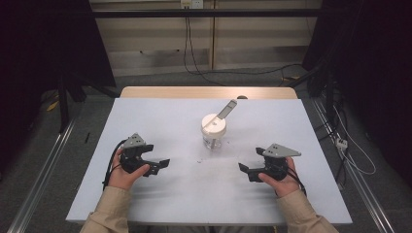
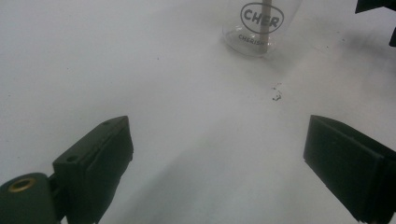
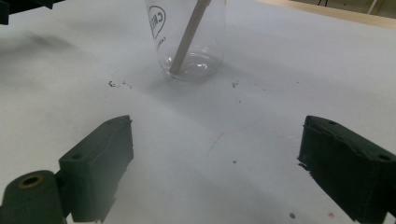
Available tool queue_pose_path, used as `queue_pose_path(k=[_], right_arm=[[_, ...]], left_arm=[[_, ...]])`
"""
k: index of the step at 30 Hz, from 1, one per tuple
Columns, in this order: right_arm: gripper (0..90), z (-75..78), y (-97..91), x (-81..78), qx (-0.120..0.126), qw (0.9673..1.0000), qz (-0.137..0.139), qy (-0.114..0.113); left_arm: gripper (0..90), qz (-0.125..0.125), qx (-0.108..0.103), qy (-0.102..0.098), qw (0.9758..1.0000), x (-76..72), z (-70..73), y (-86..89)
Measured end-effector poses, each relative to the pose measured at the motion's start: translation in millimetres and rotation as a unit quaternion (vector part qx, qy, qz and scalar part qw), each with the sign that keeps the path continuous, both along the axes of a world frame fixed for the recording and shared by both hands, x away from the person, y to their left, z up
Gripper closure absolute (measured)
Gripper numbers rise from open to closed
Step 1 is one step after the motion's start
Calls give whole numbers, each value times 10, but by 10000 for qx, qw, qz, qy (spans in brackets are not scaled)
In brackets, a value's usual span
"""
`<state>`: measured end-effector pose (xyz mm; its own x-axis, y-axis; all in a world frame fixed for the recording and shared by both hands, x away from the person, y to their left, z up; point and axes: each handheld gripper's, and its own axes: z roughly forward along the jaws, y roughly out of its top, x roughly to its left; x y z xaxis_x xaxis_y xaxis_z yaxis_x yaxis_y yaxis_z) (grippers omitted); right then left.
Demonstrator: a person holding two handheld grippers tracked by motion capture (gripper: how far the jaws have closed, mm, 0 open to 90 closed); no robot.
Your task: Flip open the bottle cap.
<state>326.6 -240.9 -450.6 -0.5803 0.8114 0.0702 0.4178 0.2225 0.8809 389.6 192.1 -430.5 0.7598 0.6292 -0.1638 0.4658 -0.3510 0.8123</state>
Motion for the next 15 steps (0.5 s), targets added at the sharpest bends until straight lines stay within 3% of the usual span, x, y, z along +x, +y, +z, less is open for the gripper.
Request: queue_pose_path(k=[15], right_arm=[[97,0,-72,-32,-29,10000,-61,-10]], left_arm=[[77,117,89,15,9999,-57,-45,180]])
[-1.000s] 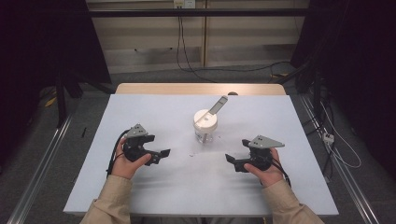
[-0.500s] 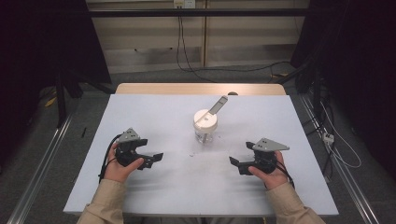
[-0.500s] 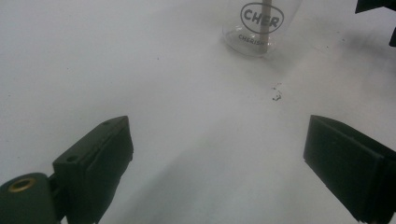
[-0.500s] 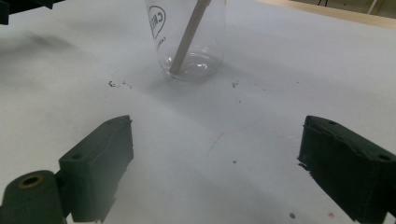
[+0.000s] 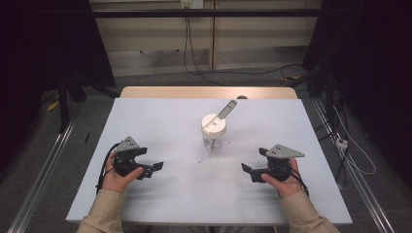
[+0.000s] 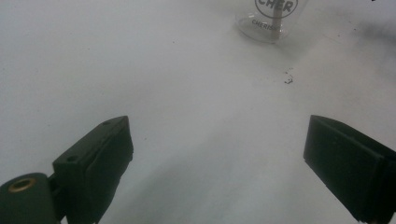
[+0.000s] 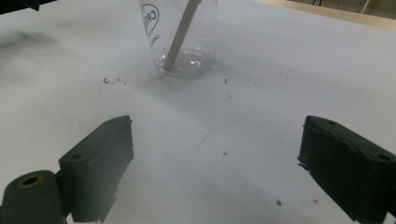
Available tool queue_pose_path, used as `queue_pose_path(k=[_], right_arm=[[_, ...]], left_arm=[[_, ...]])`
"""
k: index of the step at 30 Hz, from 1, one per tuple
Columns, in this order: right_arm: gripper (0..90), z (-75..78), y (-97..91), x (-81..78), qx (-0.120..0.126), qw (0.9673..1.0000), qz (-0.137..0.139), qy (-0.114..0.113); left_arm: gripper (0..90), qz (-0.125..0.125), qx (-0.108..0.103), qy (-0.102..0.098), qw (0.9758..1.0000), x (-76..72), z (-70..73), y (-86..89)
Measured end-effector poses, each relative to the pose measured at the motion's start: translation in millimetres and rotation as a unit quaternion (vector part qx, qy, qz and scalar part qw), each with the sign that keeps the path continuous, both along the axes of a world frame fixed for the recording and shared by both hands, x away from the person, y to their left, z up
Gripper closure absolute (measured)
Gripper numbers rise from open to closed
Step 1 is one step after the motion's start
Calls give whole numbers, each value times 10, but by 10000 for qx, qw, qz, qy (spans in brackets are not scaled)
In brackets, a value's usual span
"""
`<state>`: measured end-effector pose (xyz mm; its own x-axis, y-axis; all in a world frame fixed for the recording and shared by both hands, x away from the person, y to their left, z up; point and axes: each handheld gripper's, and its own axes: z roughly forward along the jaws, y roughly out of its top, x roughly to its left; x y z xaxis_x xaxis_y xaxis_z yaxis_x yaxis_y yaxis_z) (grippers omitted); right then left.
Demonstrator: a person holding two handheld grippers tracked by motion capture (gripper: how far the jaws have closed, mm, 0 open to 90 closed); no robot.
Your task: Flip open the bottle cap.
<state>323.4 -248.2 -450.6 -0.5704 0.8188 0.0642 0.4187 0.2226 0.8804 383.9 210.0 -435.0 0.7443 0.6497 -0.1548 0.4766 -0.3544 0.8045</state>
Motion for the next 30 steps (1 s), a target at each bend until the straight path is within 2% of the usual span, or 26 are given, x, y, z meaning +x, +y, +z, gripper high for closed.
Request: queue_pose_path(k=[19,30], right_arm=[[98,11,-10,1,-20,10000,-9,-26],[99,9,-10,10,-43,10000,-3,-30]], left_arm=[[78,156,80,45,9998,-51,-49,180],[78,202,54,46,9998,-67,-39,201]])
